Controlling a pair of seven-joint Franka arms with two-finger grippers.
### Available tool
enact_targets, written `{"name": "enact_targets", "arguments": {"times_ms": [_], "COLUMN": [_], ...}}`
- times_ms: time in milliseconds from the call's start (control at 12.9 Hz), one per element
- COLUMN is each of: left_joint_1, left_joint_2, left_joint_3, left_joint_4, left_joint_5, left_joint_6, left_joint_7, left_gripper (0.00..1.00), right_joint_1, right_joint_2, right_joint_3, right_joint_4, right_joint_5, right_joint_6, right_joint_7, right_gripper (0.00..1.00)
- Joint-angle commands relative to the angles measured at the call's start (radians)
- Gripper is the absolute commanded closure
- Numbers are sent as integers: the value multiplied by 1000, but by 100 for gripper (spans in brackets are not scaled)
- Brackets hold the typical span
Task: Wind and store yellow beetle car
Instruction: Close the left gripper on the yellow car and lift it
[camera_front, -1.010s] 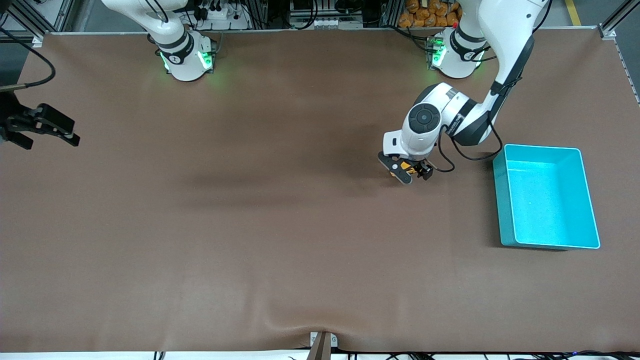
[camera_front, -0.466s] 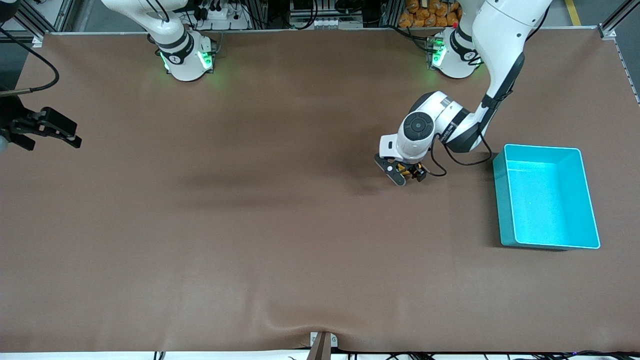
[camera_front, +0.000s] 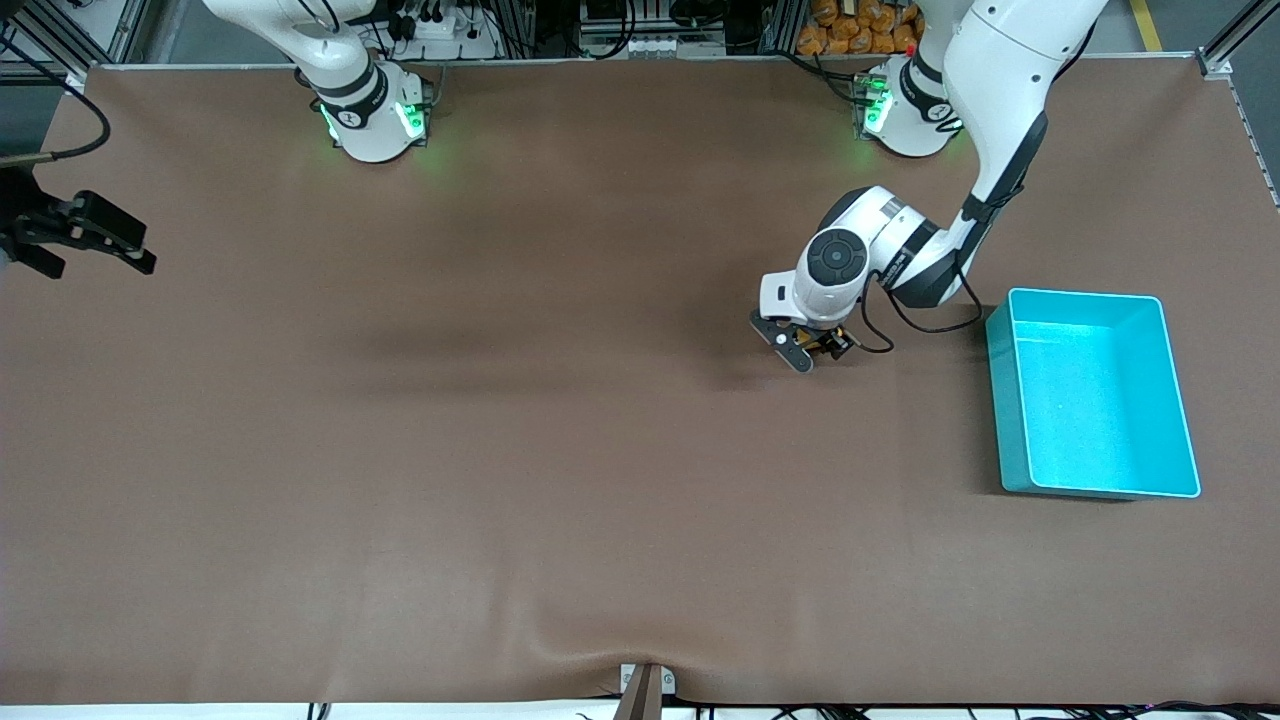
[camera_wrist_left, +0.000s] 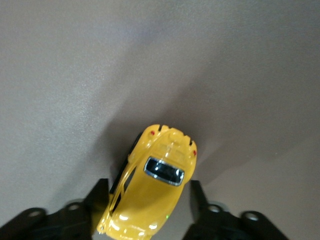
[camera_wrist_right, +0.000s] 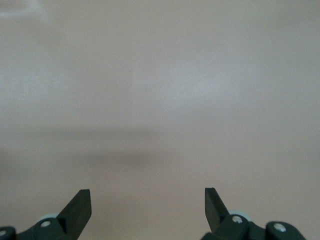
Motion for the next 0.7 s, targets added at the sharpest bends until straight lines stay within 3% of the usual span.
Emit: {"name": "enact_targets", "arguments": {"times_ms": [0, 389, 622], "left_joint_1": [7, 50, 99], "left_joint_2": [11, -48, -79], "left_joint_3": [-2, 3, 1], "left_joint_4": [-1, 35, 165], "left_joint_5": [32, 30, 14], "left_joint_6": [5, -18, -207], "left_joint_7": [-58, -188, -271], "left_gripper": [100, 100, 100], "right_joint_1": [-15, -12, -14], "right_joint_2": [-29, -23, -23], "right_joint_3": [7, 7, 7], "right_joint_4": [-33, -28, -28], "right_joint_5": [-8, -8, -8], "right_joint_6": [10, 14, 14], "right_joint_7": [-11, -11, -9], "right_gripper": [0, 0, 0]}}
